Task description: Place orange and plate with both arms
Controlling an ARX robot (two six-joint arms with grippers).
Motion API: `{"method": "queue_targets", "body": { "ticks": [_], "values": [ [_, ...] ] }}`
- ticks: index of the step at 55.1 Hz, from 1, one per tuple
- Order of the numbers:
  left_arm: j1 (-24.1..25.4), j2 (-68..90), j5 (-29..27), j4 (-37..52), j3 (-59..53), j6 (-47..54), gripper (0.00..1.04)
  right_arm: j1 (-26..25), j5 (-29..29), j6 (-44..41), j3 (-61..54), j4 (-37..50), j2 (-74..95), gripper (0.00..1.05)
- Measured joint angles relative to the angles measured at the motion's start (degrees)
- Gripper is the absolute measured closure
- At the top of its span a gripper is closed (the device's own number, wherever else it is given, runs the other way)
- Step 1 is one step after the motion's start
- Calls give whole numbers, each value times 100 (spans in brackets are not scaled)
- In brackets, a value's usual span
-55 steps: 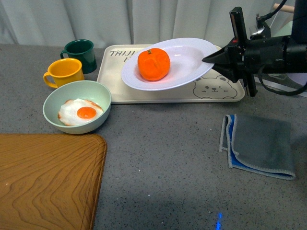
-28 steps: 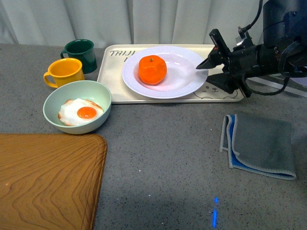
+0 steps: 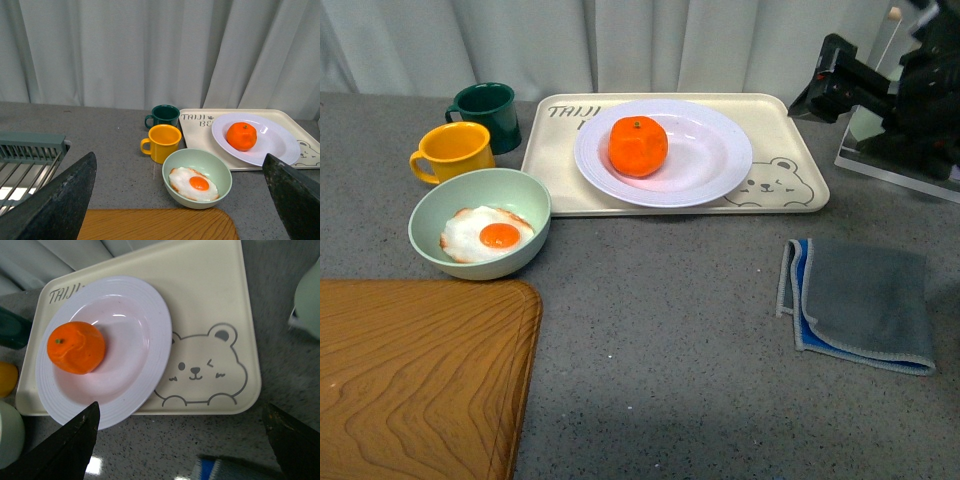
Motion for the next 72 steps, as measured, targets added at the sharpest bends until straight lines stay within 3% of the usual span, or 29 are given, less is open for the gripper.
{"method": "queue_targets", "body": {
  "ticks": [4, 10, 15, 24, 29, 36, 42, 52, 59, 72],
  "values": [
    [0, 0, 0, 0, 0, 0, 7, 138, 461, -540, -479, 273, -592, 10],
    [0, -2, 0, 0, 0, 0, 7, 313, 1897, -1001, -1873, 2839, -1425, 28],
    [0, 0, -9, 0, 0, 0, 7, 177, 2011, -1137, -2924, 3539, -2470, 42],
    [0, -2, 0, -2, 0, 0, 7, -275, 1591, -1209, -4433, 2269, -5049, 68],
    [0, 0, 0, -2, 0, 0, 7, -675, 1263, -1233, -5023, 824, -6898, 85],
    [0, -2, 0, -2, 0, 0, 7, -739, 1193, -1244, -5272, -1021, -9106, 104],
    [0, -2, -4, -2, 0, 0, 7, -739, 1180, -1261, -5541, -1698, -10638, 104],
    [0, -2, -2, -4, 0, 0, 7, -739, 1191, -1270, -5578, -1720, -10758, 102],
    [0, -2, -2, -4, 0, 0, 7, -739, 1189, -1268, -5578, -1720, -10758, 78],
    [0, -2, -2, -4, 0, 0, 7, -739, 1189, -1268, -5578, -1720, -10760, 19]
  ]
}}
